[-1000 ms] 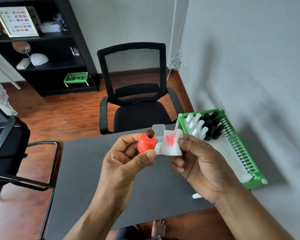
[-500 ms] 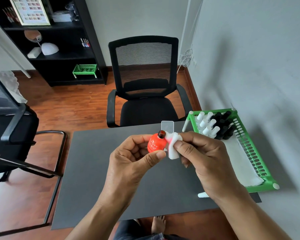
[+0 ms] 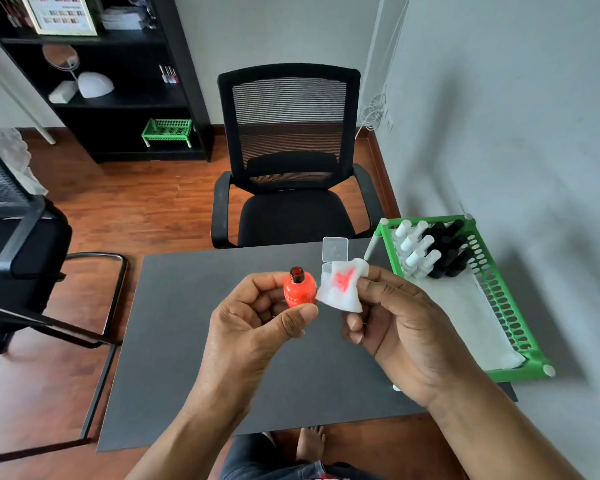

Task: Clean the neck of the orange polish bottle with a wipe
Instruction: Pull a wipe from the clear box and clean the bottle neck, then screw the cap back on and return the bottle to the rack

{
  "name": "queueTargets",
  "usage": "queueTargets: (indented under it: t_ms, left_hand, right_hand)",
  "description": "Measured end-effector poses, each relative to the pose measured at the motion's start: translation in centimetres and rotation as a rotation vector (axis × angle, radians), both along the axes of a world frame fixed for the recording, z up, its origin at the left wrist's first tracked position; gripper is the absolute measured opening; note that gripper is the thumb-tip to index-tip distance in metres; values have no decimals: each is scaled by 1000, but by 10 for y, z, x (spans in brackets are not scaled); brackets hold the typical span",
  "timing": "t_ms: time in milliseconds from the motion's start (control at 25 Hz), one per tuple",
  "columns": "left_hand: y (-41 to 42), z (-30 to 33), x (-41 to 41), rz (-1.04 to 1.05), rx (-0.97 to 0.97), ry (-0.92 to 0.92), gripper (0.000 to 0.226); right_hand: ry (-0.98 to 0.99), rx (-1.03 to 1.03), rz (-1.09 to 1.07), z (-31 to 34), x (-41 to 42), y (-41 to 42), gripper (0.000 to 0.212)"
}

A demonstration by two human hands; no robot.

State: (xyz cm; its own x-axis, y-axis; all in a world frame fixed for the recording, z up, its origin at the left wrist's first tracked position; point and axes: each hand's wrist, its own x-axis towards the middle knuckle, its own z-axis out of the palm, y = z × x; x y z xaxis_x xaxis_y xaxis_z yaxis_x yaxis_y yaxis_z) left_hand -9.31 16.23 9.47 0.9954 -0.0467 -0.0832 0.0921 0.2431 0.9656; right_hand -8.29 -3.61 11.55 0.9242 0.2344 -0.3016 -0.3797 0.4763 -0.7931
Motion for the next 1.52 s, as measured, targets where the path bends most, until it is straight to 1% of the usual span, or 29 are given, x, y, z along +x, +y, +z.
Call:
queueTargets:
  t_ms: [120,240,360,440,560,640,760,880,960,1040,1120,1280,1400,1520]
  left_hand:
    - [9,-4,2,61,17,-20,40]
    - [23,-12,2,138,55,-23,38]
    - [37,-25,-1,195,121,-1,35]
    - [45,-34,-7,236,148,45,35]
    - [55,-45,-17,295,170,119,35]
    - [61,-50,-20,321,192,151,36]
    - [67,-55,-23,348,190,179,37]
    - [73,-56,-18,343,174,196,39]
    - [76,-62,-13,329,178,197,34]
    - [77,-64,-7,311,184,191,32]
    - [79,-66,-2,299,177,191,34]
    - [87,-70,3,269,183,192,33]
    - [93,-74,4,253,203,198,34]
    - [97,-79,4,234,227,192,32]
  right_hand:
    - [42,20,-1,-17,5,2,18]
    - [145,-23,-42,-59,9,8,7]
    - [291,-180,-13,-119,13,20,20]
    - [384,-294,34,-157,16,29,22]
    - [479,-326,152,-203,21,49,20]
    - [507,-338,214,-224,27,63,21]
    - [437,-540,320,-237,38,71,18]
    - [295,-854,385,-239,42,60,26]
    - [209,-1047,391,-237,44,50,30]
    - [161,-1148,333,-235,47,44,24]
    - [119,-1205,269,-232,50,46,18]
    - [64,-1173,216,-227,52,62,13]
    - [17,-1195,185,-231,64,70,20]
    - [-77,-1228,246,-237,81,81,35]
